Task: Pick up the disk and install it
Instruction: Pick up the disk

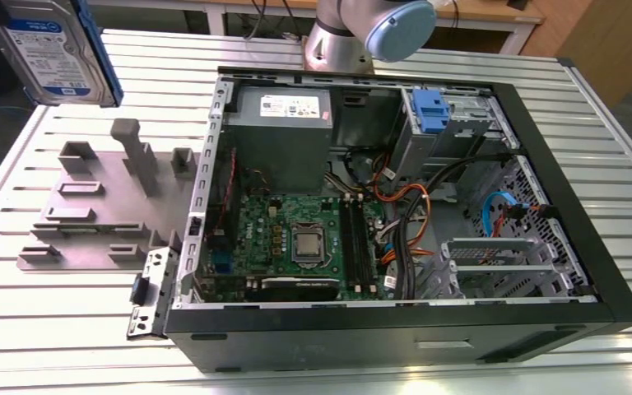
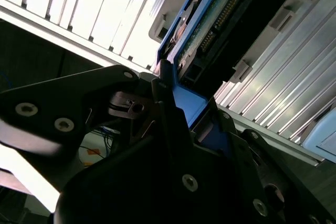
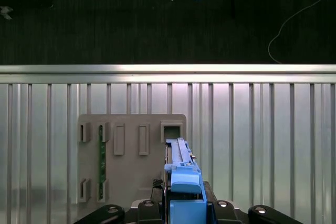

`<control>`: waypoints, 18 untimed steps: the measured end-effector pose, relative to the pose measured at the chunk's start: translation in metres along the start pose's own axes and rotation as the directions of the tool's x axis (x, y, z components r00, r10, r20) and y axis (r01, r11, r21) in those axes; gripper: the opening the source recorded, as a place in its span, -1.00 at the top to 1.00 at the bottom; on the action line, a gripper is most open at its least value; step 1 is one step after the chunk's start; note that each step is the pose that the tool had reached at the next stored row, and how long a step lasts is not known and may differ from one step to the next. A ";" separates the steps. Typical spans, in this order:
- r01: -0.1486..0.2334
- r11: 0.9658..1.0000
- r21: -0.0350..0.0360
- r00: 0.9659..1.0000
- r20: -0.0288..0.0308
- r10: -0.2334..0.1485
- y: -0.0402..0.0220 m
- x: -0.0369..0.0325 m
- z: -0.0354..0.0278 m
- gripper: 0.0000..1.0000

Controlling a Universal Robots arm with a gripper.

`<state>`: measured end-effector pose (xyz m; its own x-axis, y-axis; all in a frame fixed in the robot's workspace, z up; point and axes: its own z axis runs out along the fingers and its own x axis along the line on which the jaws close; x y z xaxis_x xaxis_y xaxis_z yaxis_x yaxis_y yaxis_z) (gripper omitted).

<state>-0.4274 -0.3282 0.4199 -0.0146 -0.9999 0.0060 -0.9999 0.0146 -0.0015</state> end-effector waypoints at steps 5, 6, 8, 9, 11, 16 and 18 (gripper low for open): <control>0.000 1.000 0.000 1.000 0.000 0.000 0.0000 0.0000 -0.0011 0.27; 0.000 1.000 0.000 1.000 0.000 0.000 0.0000 0.0000 -0.0016 0.27; 0.000 1.000 0.000 1.000 0.000 0.000 0.0000 0.0000 -0.0030 0.27; 0.000 1.000 0.000 1.000 0.000 0.000 0.0000 0.0000 -0.0039 0.27; 0.000 1.000 0.000 1.000 0.000 0.000 0.0000 0.0000 -0.0059 0.27; 0.000 1.000 0.000 1.000 0.000 0.000 0.0000 0.0001 -0.0114 0.27; 0.000 1.000 0.000 1.000 0.000 0.000 0.0000 0.0001 -0.0135 0.27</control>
<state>-0.4275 -0.3282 0.4334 -0.0141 -0.9999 0.0060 -0.9999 0.0141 -0.0014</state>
